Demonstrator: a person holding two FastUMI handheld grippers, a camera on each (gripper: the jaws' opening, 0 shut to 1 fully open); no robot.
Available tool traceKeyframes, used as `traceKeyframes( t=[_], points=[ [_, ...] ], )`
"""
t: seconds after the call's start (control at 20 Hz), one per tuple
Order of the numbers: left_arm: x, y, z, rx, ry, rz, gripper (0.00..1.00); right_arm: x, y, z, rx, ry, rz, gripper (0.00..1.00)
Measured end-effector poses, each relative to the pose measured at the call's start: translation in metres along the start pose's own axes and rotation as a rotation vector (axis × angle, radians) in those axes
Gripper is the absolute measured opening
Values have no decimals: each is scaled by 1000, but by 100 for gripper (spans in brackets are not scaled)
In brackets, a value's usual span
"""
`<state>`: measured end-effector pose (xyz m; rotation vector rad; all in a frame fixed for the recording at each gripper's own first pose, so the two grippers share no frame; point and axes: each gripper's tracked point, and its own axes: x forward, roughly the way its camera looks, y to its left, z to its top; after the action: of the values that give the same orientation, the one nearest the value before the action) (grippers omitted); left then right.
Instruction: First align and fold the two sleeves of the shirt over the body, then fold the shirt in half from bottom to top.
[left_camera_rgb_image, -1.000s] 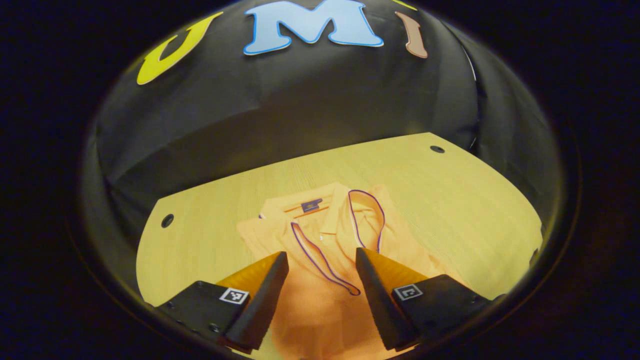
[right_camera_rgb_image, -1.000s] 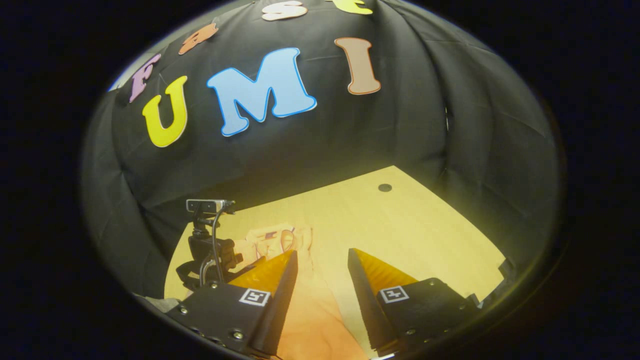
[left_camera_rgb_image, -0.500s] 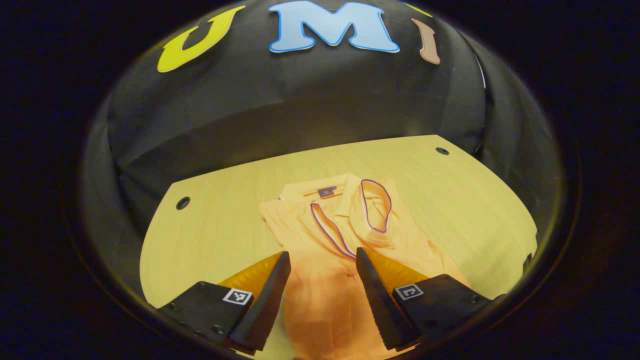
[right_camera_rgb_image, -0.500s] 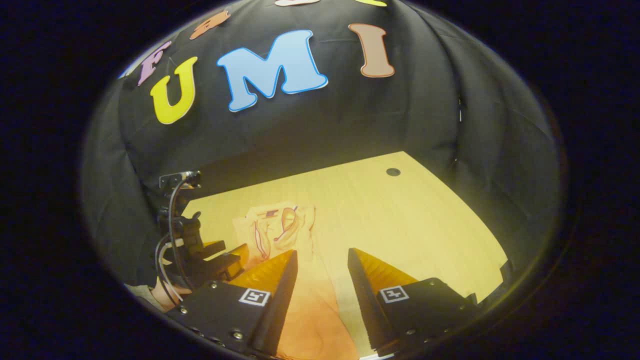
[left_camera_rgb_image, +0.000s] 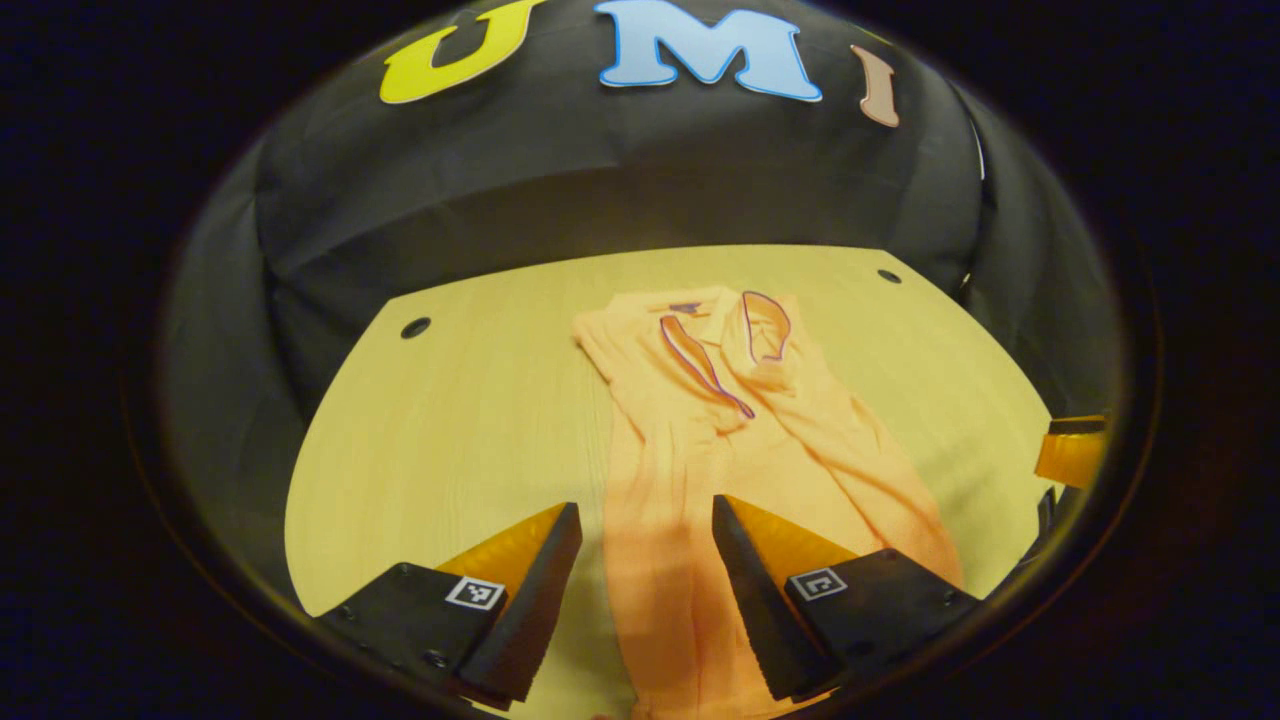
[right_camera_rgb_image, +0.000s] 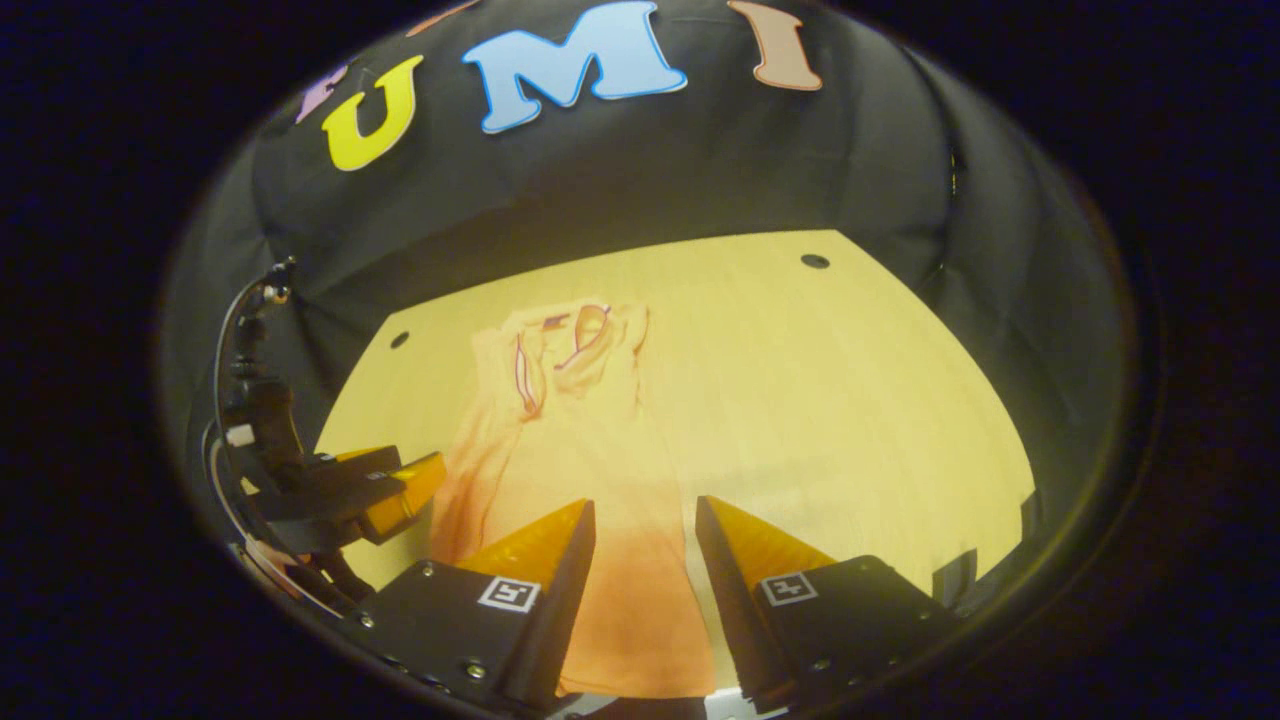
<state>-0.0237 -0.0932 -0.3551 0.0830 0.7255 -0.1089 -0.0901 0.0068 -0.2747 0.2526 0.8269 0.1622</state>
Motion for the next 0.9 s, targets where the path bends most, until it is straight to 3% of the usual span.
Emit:
traceKeyframes(
  t=[0.05,0.35,0.5,0.6,0.65,0.75,0.85,0.9],
  points=[
    [-6,0,-13,-1,20,0,93,2,-1,-13,-4,36,1,65],
    [-35,-3,-83,10,137,-11,93,8,-6,-84,-59,241,-2,65],
    [-47,-6,-116,20,193,-19,88,8,-6,-106,-84,330,5,65],
    [-57,-5,-136,20,237,-15,88,7,-8,-114,-103,379,0,65],
    [-61,-6,-145,18,263,-12,93,5,-8,-119,-112,401,-1,65],
    [-70,-8,-161,12,317,-9,84,0,-12,-124,-129,443,-7,65],
    [-73,-11,-172,7,364,-11,93,-2,-15,-132,-149,481,-15,65],
    [-74,-12,-179,4,389,-8,92,-1,-16,-137,-160,496,-18,65]
  ],
)
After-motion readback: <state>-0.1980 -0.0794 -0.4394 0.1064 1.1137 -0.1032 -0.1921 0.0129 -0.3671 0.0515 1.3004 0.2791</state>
